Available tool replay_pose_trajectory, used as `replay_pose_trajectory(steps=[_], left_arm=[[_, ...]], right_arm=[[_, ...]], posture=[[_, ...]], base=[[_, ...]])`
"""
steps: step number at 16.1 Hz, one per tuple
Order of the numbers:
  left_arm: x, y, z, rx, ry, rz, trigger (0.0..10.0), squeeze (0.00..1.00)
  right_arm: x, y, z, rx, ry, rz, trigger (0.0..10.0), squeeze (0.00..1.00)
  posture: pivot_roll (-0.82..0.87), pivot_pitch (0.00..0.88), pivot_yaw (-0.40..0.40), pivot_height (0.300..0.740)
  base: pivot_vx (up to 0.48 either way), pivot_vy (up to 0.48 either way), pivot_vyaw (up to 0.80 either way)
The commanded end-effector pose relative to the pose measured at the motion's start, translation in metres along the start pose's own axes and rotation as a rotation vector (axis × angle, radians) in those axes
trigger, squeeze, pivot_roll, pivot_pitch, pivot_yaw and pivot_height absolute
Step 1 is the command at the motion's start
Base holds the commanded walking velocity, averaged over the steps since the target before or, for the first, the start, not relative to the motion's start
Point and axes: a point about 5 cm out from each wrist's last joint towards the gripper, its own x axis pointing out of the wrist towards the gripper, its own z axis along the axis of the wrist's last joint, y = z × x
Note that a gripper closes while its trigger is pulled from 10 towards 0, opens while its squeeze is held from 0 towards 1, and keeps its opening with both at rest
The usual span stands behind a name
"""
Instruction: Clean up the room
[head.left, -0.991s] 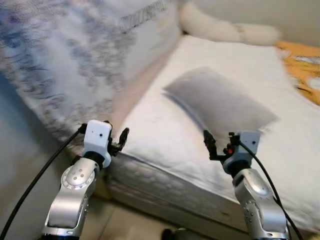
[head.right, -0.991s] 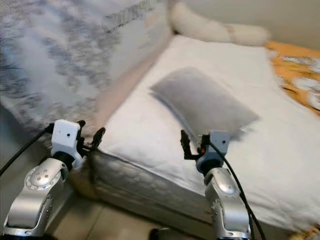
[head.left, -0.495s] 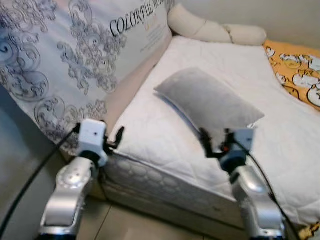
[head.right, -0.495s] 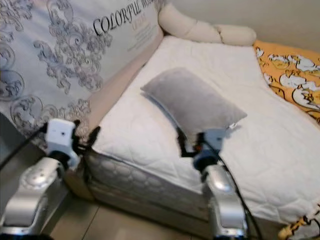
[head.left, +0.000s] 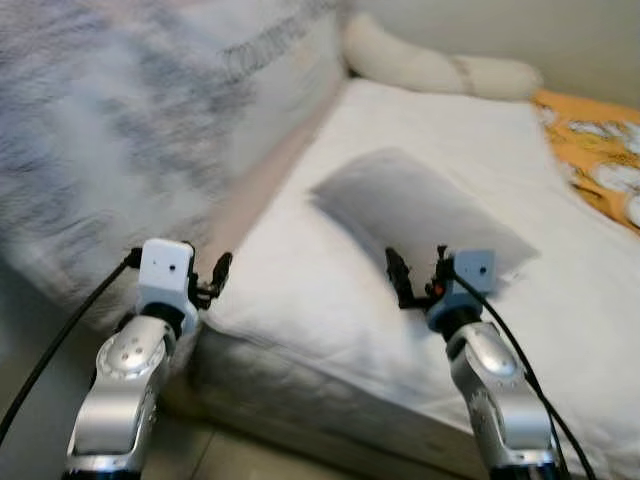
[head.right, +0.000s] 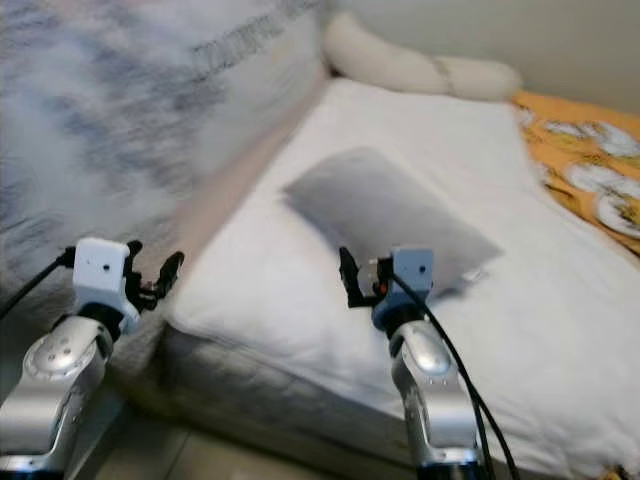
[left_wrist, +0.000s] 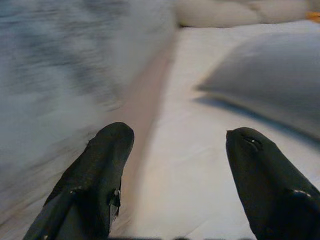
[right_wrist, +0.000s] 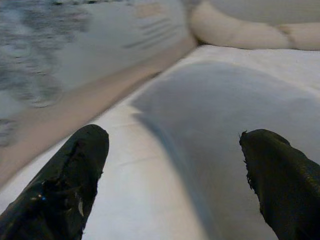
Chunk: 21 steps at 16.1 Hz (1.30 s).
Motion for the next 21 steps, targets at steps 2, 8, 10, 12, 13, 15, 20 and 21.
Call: replay_pose_trajectory(steps=[2, 8, 10, 12, 13, 15, 20, 21], left_arm=[[0.003, -0.010, 0.006, 0.010, -0.021, -0.042, 10.0, 0.00], [0.003, -0.012, 0.004, 0.020, -0.014, -0.054, 10.0, 0.00], [0.003, -0.013, 0.004, 0.019, -0.015, -0.055, 10.0, 0.00], [0.003, -0.014, 0.003, 0.018, -0.015, -0.059, 10.0, 0.00], [0.003, -0.014, 0.003, 0.018, -0.015, -0.059, 10.0, 0.00], [0.003, -0.014, 0.003, 0.021, -0.015, -0.063, 10.0, 0.00], [0.005, -0.013, 0.004, 0.060, -0.004, -0.094, 10.0, 0.00], [0.007, -0.013, 0.004, 0.071, 0.001, -0.102, 10.0, 0.00]], right_arm=[[-0.003, -0.009, -0.001, -0.001, 0.005, -0.038, 10.0, 0.00], [-0.004, -0.005, -0.002, 0.019, -0.001, -0.017, 10.0, 0.00], [-0.004, -0.005, -0.002, 0.022, -0.006, -0.012, 10.0, 0.00], [-0.004, -0.005, -0.003, 0.030, -0.001, -0.011, 10.0, 0.00], [-0.004, -0.005, -0.003, 0.031, -0.001, -0.011, 10.0, 0.00], [-0.004, -0.005, -0.004, 0.031, 0.001, -0.011, 10.0, 0.00], [0.001, -0.020, -0.006, -0.003, 0.027, -0.092, 10.0, 0.00], [0.004, -0.023, -0.006, -0.015, 0.035, -0.105, 10.0, 0.00]], posture=[[0.05, 0.000, -0.024, 0.740], [0.05, 0.000, -0.025, 0.740], [0.05, 0.000, -0.023, 0.740], [0.05, 0.000, -0.023, 0.740], [0.05, 0.000, -0.023, 0.740], [0.05, 0.000, -0.023, 0.740], [0.05, 0.000, -0.020, 0.740], [0.05, 0.000, -0.019, 0.740]], base=[[0.349, 0.000, -0.77], [0.341, 0.000, -0.38], [0.000, 0.000, 0.00], [0.000, 0.000, 0.00], [0.000, 0.000, 0.00], [0.000, 0.000, 0.00], [0.000, 0.000, 0.00], [0.000, 0.000, 0.00]])
